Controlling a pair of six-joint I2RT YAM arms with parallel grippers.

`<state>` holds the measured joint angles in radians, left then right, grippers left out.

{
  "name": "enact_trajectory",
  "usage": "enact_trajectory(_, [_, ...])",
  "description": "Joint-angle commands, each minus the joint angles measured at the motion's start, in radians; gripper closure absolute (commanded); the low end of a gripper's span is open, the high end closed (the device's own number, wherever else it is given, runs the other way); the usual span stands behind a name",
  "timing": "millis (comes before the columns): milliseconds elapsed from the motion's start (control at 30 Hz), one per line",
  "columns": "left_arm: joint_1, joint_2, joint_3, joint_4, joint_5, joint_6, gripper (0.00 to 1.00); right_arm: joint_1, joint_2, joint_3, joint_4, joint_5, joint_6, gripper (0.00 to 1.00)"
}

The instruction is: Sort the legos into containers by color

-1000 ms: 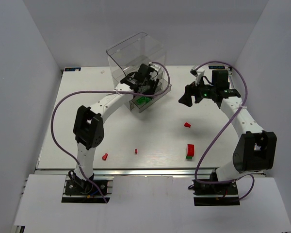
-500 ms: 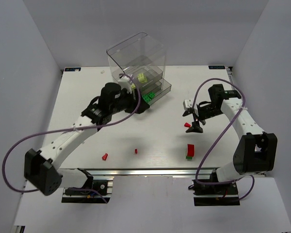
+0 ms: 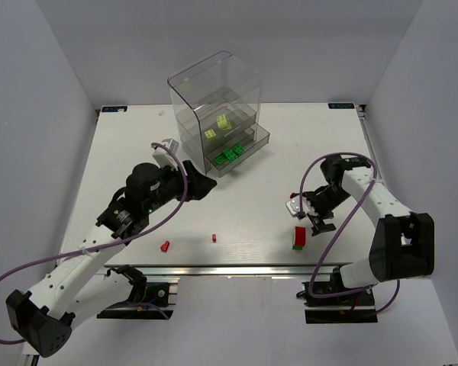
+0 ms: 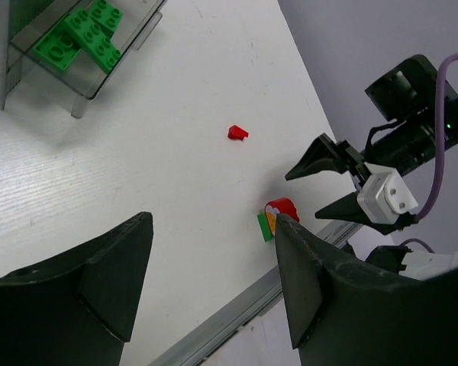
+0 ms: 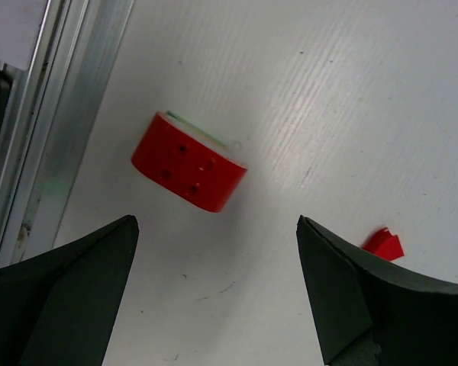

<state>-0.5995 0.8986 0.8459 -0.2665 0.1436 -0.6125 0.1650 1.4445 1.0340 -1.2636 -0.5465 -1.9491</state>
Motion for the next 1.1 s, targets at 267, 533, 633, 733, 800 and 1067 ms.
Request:
enact_trajectory(267, [0.000, -0.058, -0.034, -0.051, -0.049, -0.036, 0.25, 0.079, -0.075, -0.120, -0.017, 0.062, -0.890, 0.11])
enact_trajectory(533, [0.000, -0.047, -0.068, -0.004, -0.035, -0.058, 0.25, 0.137, -0.038, -0.109, 0.064, 0.028, -0.820, 0.11])
enact_trajectory(633, [0.000, -0.044, -0.076, 0.001, -0.033, -0.069, 0.25, 0.148, -0.023, -0.112, 0.066, 0.042, -0.824, 0.11])
enact_trajectory(733, [0.000, -0.046, -0.077, -0.003, -0.033, -0.073, 0.25, 0.162, -0.013, -0.135, 0.087, 0.054, -0.829, 0.11])
enact_trajectory(800, [0.000, -0.047, -0.077, -0.011, -0.036, -0.075, 0.25, 0.165, -0.006, -0.140, 0.096, 0.053, -0.824, 0.12])
enact_trajectory(1067, [0.000, -0.040, -0.088, -0.005, -0.035, -0.086, 0.25, 0.174, 0.028, -0.104, 0.061, 0.082, -0.809, 0.25])
